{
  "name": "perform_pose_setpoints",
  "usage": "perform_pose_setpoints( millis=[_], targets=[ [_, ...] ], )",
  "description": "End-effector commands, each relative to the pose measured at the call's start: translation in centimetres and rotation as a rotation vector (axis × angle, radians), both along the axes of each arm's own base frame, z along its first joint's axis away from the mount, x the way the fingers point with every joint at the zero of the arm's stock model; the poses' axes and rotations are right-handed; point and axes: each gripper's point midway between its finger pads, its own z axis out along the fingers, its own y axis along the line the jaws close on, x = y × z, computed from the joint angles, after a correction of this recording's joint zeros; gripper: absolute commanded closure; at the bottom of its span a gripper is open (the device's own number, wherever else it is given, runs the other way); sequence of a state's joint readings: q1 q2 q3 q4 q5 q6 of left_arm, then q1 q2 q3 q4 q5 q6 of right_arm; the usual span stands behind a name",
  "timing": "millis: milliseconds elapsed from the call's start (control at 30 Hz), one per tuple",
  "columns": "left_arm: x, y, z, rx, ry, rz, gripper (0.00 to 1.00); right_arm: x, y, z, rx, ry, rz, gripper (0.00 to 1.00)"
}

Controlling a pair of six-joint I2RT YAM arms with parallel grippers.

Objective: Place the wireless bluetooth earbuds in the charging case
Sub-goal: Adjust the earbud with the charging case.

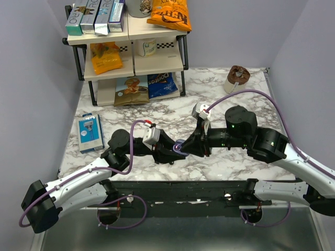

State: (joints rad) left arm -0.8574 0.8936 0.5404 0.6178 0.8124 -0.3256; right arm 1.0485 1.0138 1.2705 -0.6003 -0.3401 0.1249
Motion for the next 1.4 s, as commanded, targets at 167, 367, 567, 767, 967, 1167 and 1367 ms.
perform_pose_setpoints(
  millis=[167,367,567,767,967,1167,1367],
  targets=[
    [-0.1,0.2,0.5,-0.026,-0.033,0.009,1.0,1.1,-0.1,0.5,0.002,-0.015,-0.07,0.7],
    [0.0,0.1,0.4,-0.025,-0.033,0.011,1.0,0.7,0.2,0.8,0.018,-0.018,-0.037,0.73],
    [0.1,0.0,0.3,-0.022,-0.033,0.015,1.0,0.0,0.3,1.7,0.051,-0.029,0.001,0.73],
    [0.2,0.1,0.3,-0.023,-0.031,0.021,1.0,0.2,-0.2,2.2,0.061,-0.034,-0.027,0.67],
    [0.3,0.1,0.4,-0.026,-0.033,0.034,1.0,0.8,-0.8,1.9,0.033,-0.017,-0.08,0.66],
    [0.4,0.2,0.9,-0.037,-0.036,0.042,1.0,1.3,-0.6,0.8,0.006,0.025,-0.12,0.66],
    [0.4,0.3,1.2,-0.044,-0.039,0.054,1.0,1.9,-0.6,0.7,-0.008,0.04,-0.163,0.61]
  ],
)
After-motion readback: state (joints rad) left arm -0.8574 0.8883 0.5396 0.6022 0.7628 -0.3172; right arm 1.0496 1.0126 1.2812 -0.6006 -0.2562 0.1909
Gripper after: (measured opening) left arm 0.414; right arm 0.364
